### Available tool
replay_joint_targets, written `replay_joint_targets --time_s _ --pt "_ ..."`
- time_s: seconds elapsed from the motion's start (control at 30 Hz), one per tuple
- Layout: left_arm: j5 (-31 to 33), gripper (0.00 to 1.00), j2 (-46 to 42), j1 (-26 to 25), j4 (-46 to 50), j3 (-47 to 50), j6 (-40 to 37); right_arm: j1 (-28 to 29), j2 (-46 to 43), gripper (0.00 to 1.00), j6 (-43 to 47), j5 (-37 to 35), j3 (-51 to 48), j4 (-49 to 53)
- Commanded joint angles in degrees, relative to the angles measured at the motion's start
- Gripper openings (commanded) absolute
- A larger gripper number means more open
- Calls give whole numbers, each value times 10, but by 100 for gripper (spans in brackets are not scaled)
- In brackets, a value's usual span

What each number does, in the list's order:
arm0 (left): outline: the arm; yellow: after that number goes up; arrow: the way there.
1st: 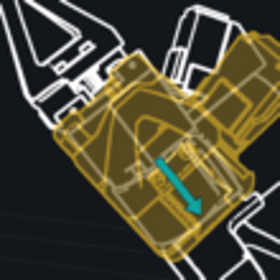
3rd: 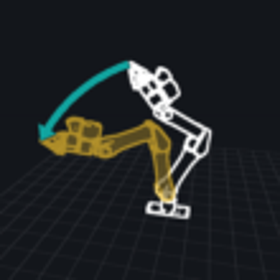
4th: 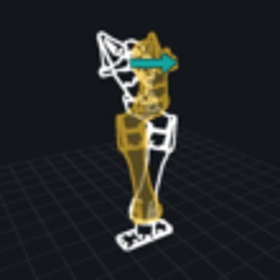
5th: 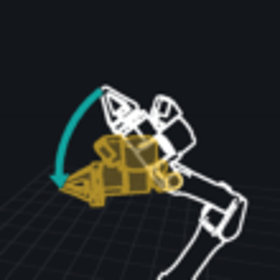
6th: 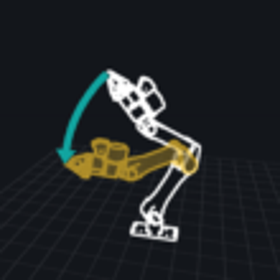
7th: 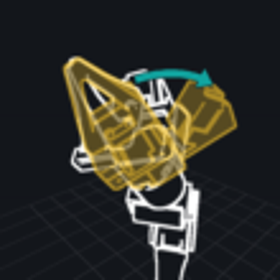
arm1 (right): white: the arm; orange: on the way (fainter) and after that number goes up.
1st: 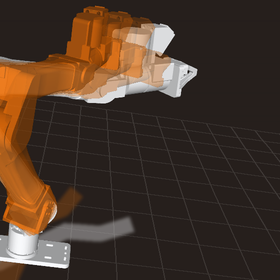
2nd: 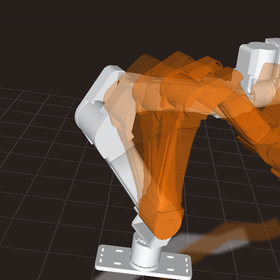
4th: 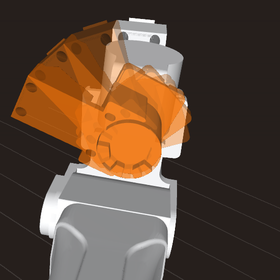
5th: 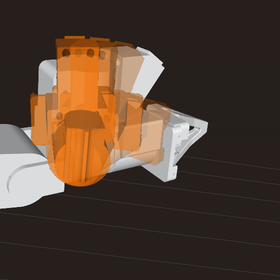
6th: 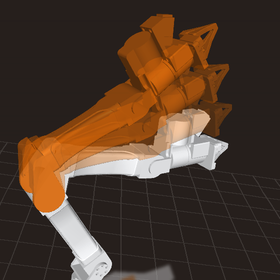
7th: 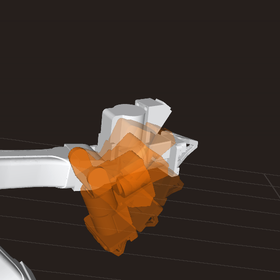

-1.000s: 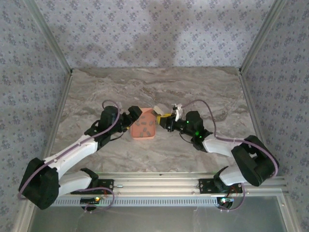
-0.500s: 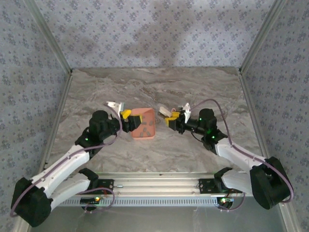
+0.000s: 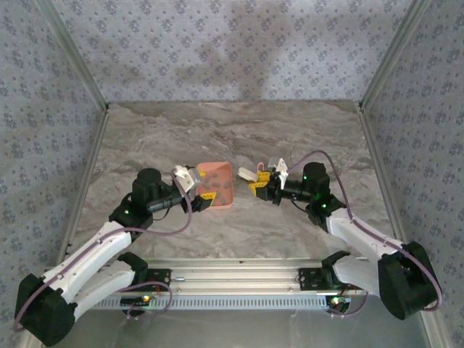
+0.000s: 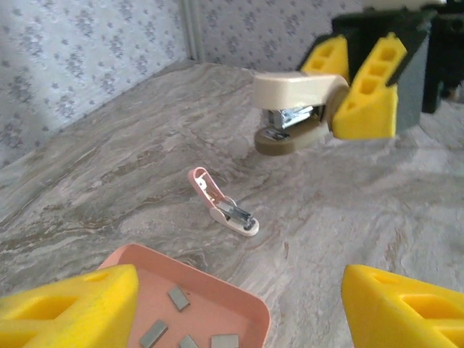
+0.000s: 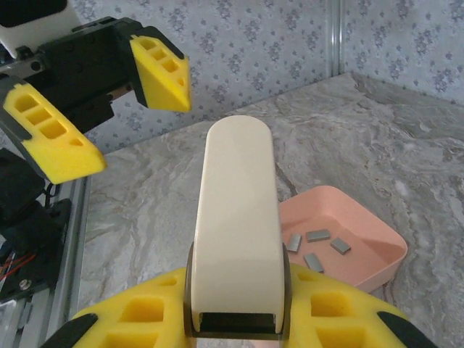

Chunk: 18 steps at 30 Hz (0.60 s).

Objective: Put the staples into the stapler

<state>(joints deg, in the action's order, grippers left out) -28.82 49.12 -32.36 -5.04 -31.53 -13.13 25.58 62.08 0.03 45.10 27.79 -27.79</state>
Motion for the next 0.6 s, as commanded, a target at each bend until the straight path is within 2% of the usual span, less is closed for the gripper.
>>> replay_joint_targets --time_s 0.0,0.2,0.33,0.57 --pt "-43 73 12 -7 37 -32 -71 2 -13 5 44 36 15 18" --pt "-80 73 30 -10 23 -28 -95 8 -13 4 95 62 21 38" --pt "-103 72 45 -16 18 -33 -106 10 -9 3 154 89 39 86" --pt "-121 69 67 -37 -1 -39 -133 20 17 3 183 125 68 115"
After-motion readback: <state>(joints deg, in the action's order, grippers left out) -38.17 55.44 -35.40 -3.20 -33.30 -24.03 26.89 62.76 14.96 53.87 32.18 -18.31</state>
